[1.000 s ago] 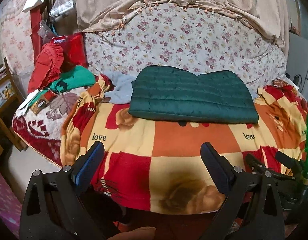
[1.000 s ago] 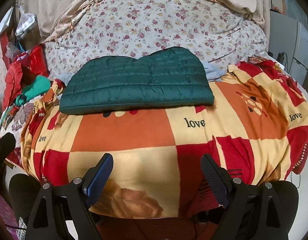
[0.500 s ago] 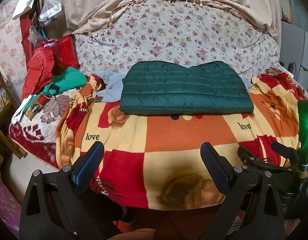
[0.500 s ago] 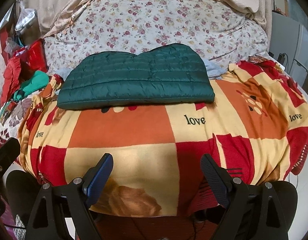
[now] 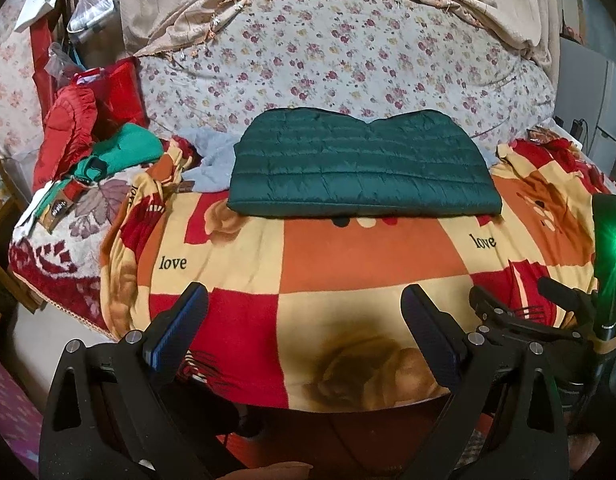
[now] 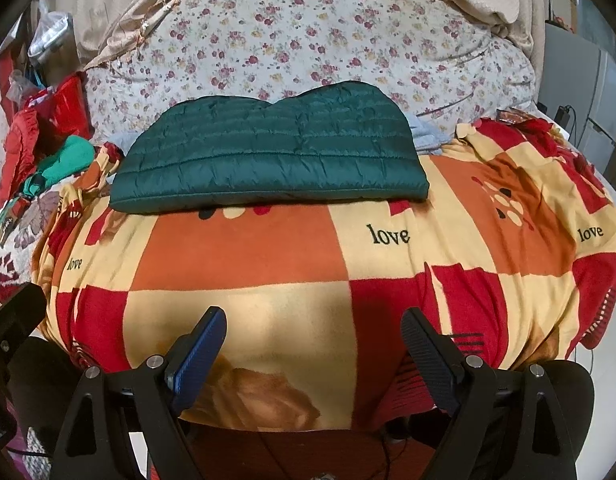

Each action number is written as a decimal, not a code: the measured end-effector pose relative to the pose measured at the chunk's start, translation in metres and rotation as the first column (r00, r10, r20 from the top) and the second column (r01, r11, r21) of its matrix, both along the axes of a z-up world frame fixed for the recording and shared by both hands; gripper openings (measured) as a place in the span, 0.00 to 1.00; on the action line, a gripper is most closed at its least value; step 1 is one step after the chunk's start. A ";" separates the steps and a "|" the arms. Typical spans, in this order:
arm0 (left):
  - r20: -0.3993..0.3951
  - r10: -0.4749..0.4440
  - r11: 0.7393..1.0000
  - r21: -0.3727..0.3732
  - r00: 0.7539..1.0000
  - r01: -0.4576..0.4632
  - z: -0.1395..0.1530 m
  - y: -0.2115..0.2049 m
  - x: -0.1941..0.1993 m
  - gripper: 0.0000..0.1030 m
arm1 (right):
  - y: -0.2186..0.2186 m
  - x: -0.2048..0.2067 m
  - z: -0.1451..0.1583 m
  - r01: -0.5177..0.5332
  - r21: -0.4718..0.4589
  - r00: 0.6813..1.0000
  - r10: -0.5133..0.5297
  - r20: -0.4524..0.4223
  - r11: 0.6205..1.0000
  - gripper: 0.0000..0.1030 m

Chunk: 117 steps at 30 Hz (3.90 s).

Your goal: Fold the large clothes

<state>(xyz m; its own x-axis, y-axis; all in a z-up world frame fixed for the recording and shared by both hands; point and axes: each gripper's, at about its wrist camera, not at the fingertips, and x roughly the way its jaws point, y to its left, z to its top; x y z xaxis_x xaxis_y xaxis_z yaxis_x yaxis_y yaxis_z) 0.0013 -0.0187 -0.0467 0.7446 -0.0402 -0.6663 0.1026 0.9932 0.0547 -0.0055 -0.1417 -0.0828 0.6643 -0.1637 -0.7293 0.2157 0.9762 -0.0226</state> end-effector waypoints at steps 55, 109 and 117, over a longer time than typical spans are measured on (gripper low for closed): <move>-0.091 0.013 0.999 -0.031 0.996 -0.016 -0.020 0.002 0.010 0.94 | 0.000 0.001 -0.007 0.001 -0.004 1.000 -0.001 -0.018 1.000 0.85; -0.069 0.023 0.999 -0.029 0.997 -0.025 -0.019 0.005 0.008 0.94 | 0.000 0.002 -0.012 -0.023 -0.008 0.999 0.022 -0.033 1.000 0.85; -0.058 0.021 0.999 -0.036 0.998 -0.023 -0.016 0.006 0.008 0.94 | 0.001 0.003 -0.009 -0.021 -0.007 0.999 0.021 -0.025 1.000 0.85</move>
